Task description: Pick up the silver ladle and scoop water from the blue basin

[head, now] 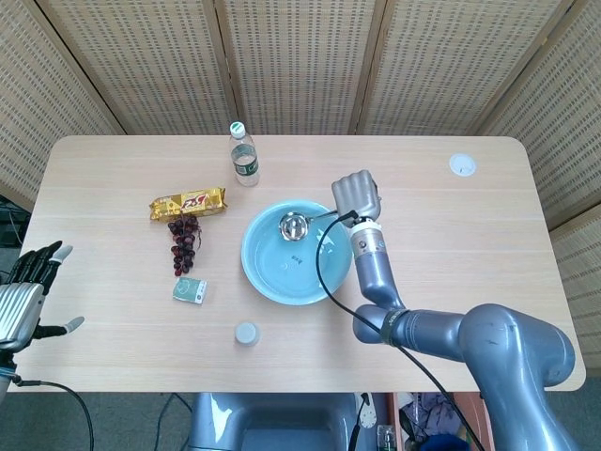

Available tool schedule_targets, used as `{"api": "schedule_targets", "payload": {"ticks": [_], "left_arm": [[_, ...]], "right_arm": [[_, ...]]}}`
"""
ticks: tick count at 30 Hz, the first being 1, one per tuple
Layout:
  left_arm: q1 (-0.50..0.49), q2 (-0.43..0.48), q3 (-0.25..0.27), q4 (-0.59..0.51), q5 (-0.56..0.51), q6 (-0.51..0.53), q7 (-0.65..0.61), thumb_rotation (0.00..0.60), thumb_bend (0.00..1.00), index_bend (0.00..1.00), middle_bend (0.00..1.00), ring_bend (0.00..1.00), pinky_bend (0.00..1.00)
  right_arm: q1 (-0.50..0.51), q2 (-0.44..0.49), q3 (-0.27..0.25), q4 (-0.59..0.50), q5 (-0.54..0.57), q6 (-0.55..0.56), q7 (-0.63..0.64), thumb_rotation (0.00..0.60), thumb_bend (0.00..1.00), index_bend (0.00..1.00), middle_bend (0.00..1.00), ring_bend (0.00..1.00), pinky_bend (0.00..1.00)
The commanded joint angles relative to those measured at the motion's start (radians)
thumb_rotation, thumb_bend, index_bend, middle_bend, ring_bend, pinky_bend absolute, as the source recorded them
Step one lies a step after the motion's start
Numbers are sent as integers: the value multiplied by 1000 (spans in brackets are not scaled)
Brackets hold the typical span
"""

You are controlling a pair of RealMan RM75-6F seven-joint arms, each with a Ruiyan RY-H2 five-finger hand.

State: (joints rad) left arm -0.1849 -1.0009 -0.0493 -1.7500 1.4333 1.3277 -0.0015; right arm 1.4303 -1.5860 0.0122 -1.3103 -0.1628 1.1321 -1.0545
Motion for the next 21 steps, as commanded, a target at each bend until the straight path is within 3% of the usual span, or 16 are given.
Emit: {"api": "schedule_targets", "payload": {"ticks": [1, 13, 21], "left_arm": [[-4, 1, 0, 1, -4, -7, -3, 600, 0, 0, 0, 0, 0], [-8, 2, -2, 5, -13, -14, -12, 600, 0, 0, 0, 0, 0], [-11, 2, -4, 9, -18, -15, -13, 600, 0, 0, 0, 0, 0]], "right_arm": [[-24, -37, 6, 29, -55, 13, -24, 600, 864, 768, 912, 888, 1000], [-99, -170, -15, 186, -274, 53, -92, 600, 872, 772, 921, 901, 1000], [-139, -198, 8, 221, -310, 6, -170, 600, 875, 774, 922, 903, 1000]]}}
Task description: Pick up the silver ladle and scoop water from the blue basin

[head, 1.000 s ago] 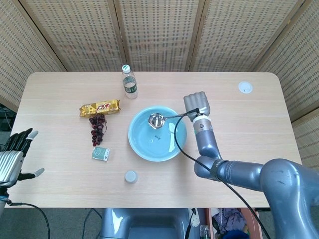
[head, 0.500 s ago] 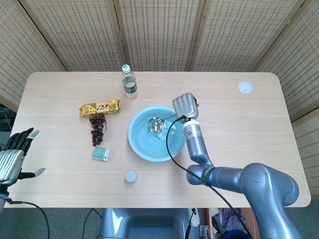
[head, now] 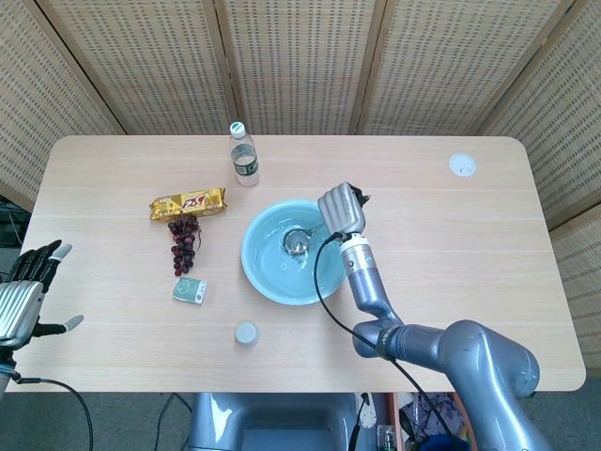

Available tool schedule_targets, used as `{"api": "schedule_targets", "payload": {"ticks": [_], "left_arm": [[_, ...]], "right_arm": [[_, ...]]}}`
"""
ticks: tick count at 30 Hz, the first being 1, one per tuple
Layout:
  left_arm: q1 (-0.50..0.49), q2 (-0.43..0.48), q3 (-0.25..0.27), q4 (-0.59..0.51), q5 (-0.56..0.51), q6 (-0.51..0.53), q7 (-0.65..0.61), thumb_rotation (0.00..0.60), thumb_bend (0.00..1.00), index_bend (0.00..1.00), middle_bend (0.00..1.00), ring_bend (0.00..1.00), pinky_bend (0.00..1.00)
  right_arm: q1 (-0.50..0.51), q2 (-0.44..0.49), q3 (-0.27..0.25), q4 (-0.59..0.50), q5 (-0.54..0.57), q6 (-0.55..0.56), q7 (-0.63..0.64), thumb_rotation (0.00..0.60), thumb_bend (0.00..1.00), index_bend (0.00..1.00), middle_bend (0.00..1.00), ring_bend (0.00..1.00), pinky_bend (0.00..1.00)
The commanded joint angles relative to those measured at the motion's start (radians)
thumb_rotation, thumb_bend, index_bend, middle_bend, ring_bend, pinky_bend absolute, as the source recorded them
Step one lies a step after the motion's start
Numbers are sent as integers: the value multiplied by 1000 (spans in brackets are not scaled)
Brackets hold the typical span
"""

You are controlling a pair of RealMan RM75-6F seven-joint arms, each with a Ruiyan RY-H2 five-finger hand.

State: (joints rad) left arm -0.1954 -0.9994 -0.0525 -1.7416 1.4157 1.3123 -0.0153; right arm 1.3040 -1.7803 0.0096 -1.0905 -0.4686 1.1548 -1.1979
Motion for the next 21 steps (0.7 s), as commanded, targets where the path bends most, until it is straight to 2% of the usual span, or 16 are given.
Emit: {"api": "schedule_targets", "payload": {"ticks": [1, 9, 21], "left_arm": [[-1, 0, 0, 0, 0, 0, 1, 600, 0, 0, 0, 0, 0], [1, -3, 2, 0, 2, 6, 8, 600, 0, 0, 0, 0, 0], [3, -8, 9, -6, 13, 12, 22, 600, 0, 0, 0, 0, 0]], "right_arm": [[-17, -3, 14, -2, -5, -22, -43, 600, 875, 775, 922, 903, 1000], [-50, 13, 34, -49, 1, -32, -128, 600, 879, 777, 923, 903, 1000], [-82, 73, 91, -244, 133, 12, -255, 600, 884, 779, 927, 905, 1000]]}}
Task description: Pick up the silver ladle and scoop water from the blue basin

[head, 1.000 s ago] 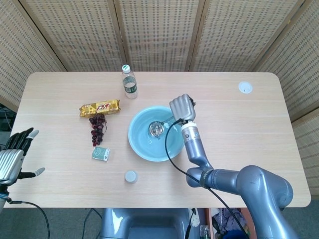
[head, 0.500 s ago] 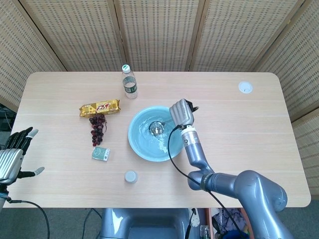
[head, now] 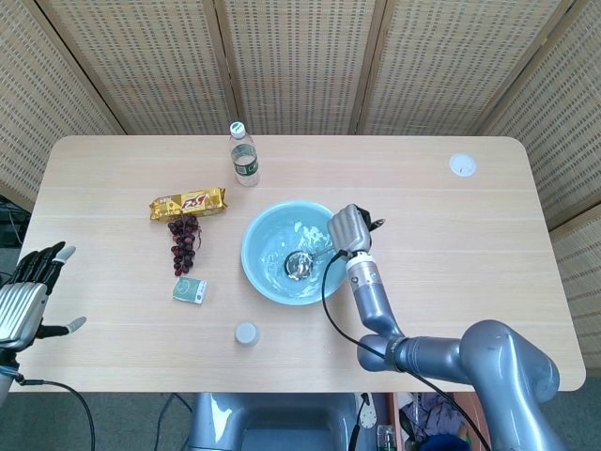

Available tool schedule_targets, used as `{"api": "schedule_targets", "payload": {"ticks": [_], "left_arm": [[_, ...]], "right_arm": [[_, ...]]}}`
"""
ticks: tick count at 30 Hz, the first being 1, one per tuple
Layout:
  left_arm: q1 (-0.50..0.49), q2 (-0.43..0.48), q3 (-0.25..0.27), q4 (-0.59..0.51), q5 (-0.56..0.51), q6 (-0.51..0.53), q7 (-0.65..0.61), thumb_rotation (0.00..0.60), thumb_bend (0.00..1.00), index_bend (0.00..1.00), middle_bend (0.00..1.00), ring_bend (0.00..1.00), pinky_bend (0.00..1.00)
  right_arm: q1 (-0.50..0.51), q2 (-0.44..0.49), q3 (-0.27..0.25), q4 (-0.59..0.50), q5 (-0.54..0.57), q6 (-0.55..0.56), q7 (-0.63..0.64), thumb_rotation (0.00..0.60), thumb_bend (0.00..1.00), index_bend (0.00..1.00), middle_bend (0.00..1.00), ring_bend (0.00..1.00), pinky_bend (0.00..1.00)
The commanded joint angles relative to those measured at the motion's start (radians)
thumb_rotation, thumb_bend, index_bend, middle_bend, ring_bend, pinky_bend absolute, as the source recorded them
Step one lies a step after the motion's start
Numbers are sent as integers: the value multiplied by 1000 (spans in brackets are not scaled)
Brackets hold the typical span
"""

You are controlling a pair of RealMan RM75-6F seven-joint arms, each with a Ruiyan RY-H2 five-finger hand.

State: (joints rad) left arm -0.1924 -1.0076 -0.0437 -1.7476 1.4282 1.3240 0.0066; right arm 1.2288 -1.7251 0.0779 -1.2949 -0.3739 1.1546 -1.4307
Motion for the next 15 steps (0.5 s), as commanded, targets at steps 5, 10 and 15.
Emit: {"api": "schedule_targets", "payload": {"ticks": [5, 10, 15], "left_arm": [[1, 2, 3, -2, 7, 3, -4, 600, 0, 0, 0, 0, 0], [2, 4, 3, -2, 7, 4, -10, 600, 0, 0, 0, 0, 0], [1, 7, 3, -1, 8, 3, -17, 600, 0, 0, 0, 0, 0]], "right_arm": [[1, 89, 164, -182, 258, 3, -22, 600, 887, 780, 929, 906, 1000], [20, 131, 224, -223, 363, 4, -28, 600, 888, 780, 929, 906, 1000], [40, 183, 282, -257, 473, -10, -29, 600, 889, 781, 929, 906, 1000]]}}
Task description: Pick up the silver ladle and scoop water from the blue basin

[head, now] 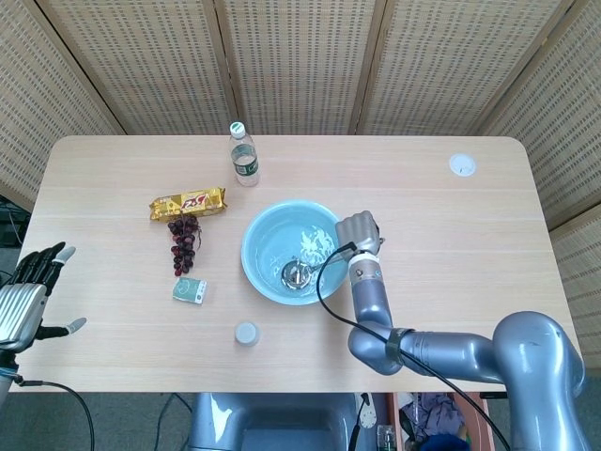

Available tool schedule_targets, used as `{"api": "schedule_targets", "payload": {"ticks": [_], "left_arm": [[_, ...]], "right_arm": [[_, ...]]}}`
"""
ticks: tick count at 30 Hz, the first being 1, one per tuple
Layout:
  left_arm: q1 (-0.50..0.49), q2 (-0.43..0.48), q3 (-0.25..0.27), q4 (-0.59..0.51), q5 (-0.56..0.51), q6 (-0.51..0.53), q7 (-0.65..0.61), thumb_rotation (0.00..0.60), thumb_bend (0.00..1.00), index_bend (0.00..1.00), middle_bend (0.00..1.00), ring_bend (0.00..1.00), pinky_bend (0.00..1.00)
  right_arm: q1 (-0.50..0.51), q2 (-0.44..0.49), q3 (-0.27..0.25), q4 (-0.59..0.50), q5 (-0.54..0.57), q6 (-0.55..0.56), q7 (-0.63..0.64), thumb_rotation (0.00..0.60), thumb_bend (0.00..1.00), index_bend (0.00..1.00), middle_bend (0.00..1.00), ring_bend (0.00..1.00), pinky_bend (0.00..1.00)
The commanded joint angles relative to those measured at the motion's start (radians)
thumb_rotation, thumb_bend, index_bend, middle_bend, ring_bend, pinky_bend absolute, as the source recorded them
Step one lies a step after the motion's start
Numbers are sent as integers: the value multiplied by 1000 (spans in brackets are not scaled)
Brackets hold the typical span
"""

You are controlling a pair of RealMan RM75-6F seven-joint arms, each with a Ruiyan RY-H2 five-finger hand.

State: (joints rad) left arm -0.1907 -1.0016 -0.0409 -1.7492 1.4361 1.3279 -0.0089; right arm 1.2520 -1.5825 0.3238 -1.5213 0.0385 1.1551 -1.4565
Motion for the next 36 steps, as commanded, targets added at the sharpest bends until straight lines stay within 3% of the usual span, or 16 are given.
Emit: {"api": "schedule_targets", "payload": {"ticks": [1, 25, 36], "left_arm": [[0, 1, 1, 1, 0, -1, -1, 600, 0, 0, 0, 0, 0], [-9, 3, -5, 4, -23, -23, -9, 600, 0, 0, 0, 0, 0], [-12, 1, -4, 4, -29, -30, -2, 600, 0, 0, 0, 0, 0]], "right_arm": [[21, 50, 42, -36, 77, -13, -5, 600, 890, 781, 929, 906, 1000], [79, 241, 172, -107, 368, -69, 16, 600, 912, 784, 930, 907, 1000], [113, 315, 188, -126, 493, -65, -23, 600, 916, 784, 930, 907, 1000]]}}
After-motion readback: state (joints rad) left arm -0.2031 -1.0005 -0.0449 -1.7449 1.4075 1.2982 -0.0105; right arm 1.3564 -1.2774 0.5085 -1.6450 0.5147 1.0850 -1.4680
